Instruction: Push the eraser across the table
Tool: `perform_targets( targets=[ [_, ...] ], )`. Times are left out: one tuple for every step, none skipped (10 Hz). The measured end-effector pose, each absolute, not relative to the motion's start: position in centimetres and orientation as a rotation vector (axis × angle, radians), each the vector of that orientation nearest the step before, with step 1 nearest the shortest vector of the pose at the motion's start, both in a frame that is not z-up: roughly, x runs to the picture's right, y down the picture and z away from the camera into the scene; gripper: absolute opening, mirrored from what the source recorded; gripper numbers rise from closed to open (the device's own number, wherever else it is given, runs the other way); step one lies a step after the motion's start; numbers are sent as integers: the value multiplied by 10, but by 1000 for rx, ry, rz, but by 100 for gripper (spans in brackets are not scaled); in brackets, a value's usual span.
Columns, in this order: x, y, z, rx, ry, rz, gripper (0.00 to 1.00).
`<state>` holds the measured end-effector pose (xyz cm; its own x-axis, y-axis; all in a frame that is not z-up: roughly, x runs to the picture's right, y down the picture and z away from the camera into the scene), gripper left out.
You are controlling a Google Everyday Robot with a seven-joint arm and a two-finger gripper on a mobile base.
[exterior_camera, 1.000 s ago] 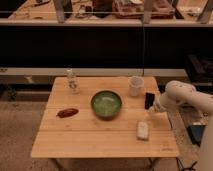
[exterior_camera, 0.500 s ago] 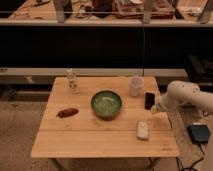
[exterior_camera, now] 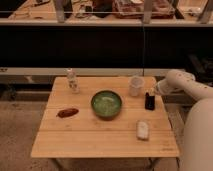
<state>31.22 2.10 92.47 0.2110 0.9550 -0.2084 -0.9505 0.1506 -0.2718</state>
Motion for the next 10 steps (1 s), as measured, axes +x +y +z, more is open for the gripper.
perform_targets(
  targets=[
    [319,19,941,-377,-20,1384,0],
    [323,20,953,-383,-16,1392,0],
    [328,21,963,-385,-10,1394,0],
    [331,19,972,-384,-6,1394,0],
    [334,13,981,-378,-5,1390,0],
    [335,7,985,-371,-8,1389,0],
    [338,2,990,-364,-10,1389,0],
    [342,-2,994,-356,-8,1392,0],
    [346,-3,997,-358,1,1393,0],
    [347,1,999,-368,13,1394,0]
  ],
)
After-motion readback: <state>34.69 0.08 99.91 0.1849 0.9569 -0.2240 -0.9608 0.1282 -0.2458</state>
